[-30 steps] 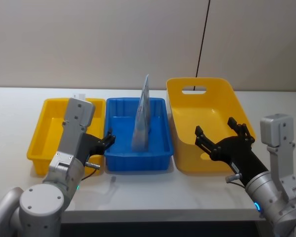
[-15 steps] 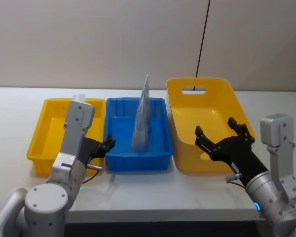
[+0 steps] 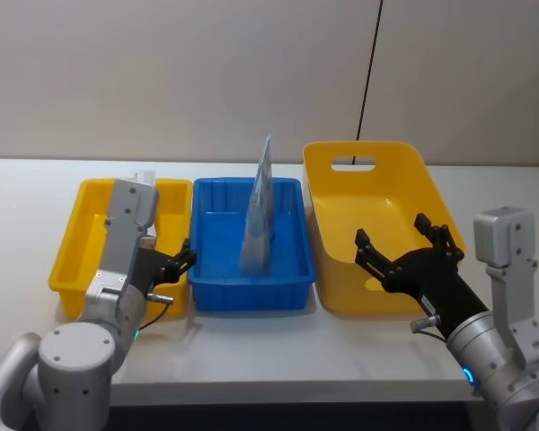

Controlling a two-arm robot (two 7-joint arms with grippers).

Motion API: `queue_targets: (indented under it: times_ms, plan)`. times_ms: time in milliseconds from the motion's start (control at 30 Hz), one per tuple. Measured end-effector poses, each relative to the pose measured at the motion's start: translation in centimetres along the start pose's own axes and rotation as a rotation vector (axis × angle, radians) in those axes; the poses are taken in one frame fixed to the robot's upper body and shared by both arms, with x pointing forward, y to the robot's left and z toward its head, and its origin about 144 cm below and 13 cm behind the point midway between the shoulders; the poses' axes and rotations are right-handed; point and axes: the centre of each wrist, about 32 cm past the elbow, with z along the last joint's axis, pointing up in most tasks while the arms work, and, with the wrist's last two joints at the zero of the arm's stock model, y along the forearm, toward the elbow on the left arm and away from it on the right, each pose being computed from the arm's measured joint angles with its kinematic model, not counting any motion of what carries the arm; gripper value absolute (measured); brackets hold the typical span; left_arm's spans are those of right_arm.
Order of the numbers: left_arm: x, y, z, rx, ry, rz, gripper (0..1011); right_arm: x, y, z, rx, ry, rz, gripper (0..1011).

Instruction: Bimanual collaborative sorting of washing and personal care products

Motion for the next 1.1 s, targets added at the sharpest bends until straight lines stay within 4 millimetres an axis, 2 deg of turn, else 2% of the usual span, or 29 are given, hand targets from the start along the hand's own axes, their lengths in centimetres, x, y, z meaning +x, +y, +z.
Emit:
queue_targets:
  times_ms: [567,1100]
  plan:
    - [1.8,-2.7,-0.5,0.046,0.012,0.004,1001,0.0,0.0,0.0,0.000,0.000,0.000,1000]
    - [2.8,-4.5,-0.6,0.074,0.043,0.007,1001,0.0,0.0,0.0,0.000,0.000,0.000,1000]
